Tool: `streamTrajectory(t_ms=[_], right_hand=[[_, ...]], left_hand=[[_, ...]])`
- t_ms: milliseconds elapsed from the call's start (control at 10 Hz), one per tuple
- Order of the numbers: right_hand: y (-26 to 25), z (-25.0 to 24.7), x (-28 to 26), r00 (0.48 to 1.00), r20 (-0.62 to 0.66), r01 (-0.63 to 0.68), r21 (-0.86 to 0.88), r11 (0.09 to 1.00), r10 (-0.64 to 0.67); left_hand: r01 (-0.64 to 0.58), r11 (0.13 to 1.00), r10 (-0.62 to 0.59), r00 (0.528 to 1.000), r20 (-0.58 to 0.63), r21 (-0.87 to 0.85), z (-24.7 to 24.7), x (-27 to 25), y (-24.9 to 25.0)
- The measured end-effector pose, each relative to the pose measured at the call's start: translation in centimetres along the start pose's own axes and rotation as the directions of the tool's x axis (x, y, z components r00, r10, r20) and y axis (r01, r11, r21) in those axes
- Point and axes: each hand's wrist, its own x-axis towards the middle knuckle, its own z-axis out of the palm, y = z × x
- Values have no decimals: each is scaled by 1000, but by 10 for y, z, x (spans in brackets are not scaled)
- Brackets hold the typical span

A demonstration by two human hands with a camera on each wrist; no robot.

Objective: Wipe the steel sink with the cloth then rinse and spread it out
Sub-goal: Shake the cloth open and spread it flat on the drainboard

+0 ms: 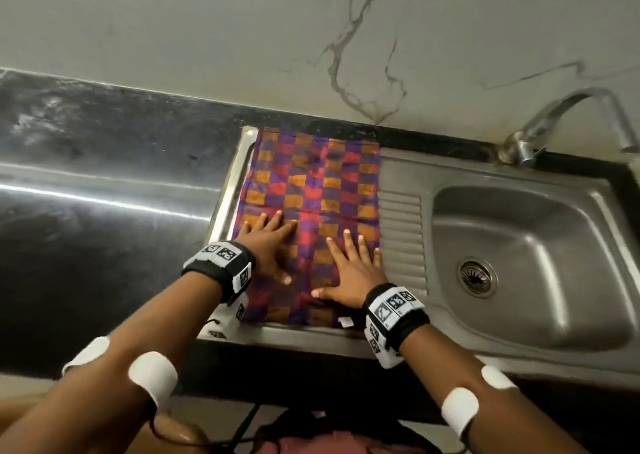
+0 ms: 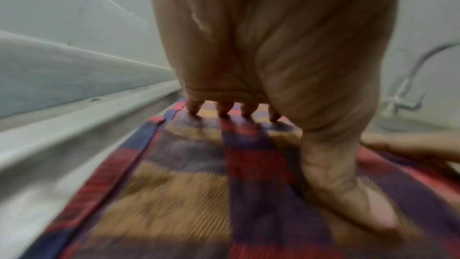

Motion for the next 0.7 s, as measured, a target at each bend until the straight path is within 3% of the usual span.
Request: streamTrajectory(t_ms=[200, 300, 400, 600, 700], right_hand=[[10, 2, -8, 999, 11, 43, 8, 999, -43], [22, -1, -20, 997, -74, 35, 98, 995, -28], [50, -3, -37, 990, -135, -5, 165, 986, 28], [134, 8, -85, 965, -208, -107, 243, 964, 159], [177, 3, -112, 925, -306, -152, 244, 958, 224]], left_hand=[[79, 996, -79, 997, -5, -30, 11, -26, 12], [97, 987, -107, 991, -79, -125, 10, -32, 35], [80, 988, -105, 975, -197, -130, 6, -35, 67], [38, 989, -82, 947, -312, -143, 13, -31, 166], [-5, 989, -50, 929, -367, -147, 19, -30, 224]])
